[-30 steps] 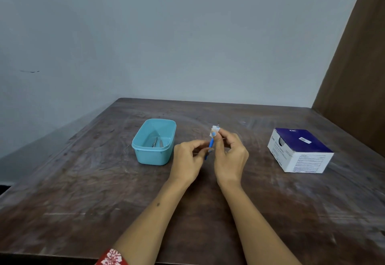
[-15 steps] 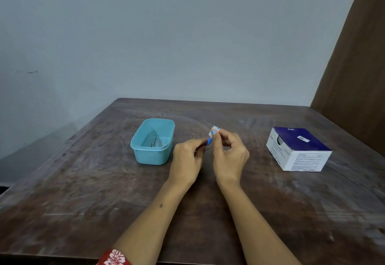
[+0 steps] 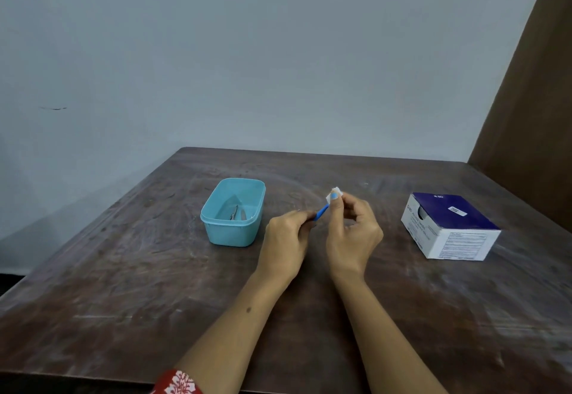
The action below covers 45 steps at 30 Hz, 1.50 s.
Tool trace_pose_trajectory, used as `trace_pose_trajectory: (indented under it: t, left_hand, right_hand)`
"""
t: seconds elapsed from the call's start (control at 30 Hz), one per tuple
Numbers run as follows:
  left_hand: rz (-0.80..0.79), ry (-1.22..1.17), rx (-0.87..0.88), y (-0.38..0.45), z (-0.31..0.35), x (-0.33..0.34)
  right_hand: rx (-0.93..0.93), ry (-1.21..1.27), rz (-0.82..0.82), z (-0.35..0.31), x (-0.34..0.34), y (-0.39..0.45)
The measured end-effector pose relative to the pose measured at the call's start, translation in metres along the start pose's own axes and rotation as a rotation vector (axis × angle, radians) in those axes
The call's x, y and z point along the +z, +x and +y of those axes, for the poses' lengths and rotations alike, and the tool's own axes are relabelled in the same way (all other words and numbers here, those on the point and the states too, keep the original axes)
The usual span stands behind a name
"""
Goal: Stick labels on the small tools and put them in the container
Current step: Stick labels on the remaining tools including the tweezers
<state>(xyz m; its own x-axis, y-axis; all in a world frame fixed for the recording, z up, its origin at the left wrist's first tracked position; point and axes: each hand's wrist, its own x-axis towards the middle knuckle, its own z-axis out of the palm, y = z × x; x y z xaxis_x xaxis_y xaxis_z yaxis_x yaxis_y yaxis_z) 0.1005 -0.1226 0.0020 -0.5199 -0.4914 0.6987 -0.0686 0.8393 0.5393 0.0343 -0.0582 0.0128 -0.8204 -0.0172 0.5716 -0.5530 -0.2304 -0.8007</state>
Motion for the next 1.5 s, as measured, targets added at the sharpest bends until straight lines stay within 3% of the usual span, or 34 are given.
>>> trace_pose_trajectory:
  t: [0.2,0.3,0.4,0.5,0.57,0.7,0.83,0.93,1.17,1.33,1.5]
  left_hand:
    - [-0.022,0.054,0.03,-0.002,-0.001,0.004]
    - [0.04,0.073,0.055,0.001,0.001,0.0]
    - [0.192,0.034,0.066,0.011,0.015,-0.022]
    - [0.287,-0.001,-0.111,0.032,0.02,-0.059]
    - [0.238,0.024,-0.319,0.049,0.012,-0.082]
    - [-0.021,0.278,-0.588,0.071,-0.012,-0.094]
    - [-0.272,0.521,-0.718,0.076,-0.018,-0.086]
    - [-0.366,0.654,-0.746,0.076,-0.018,-0.081]
    - [-0.398,0.684,-0.731,0.075,-0.012,-0.081]
    - [-0.204,0.738,-0.398,0.064,0.014,-0.079]
    - [-0.479,0.832,-0.151,0.027,0.035,-0.03]
  right_hand:
    - [-0.019,-0.025,0.125,0.001,-0.001,0.005]
    - [0.033,-0.036,0.216,0.009,-0.002,0.008]
    - [0.071,-0.094,0.163,0.019,-0.001,0.007]
    - [0.102,-0.14,0.104,0.022,0.0,0.006]
    - [0.135,-0.168,0.083,0.023,0.0,0.006]
    - [0.184,-0.166,0.066,0.025,0.0,0.004]
    - [0.218,-0.165,0.04,0.025,0.001,0.004]
    - [0.226,-0.166,0.021,0.025,0.001,0.003]
    - [0.25,-0.16,-0.007,0.024,0.002,0.004]
    - [0.278,-0.146,-0.015,0.023,0.002,0.004]
    - [0.39,-0.072,-0.036,0.028,0.003,0.005]
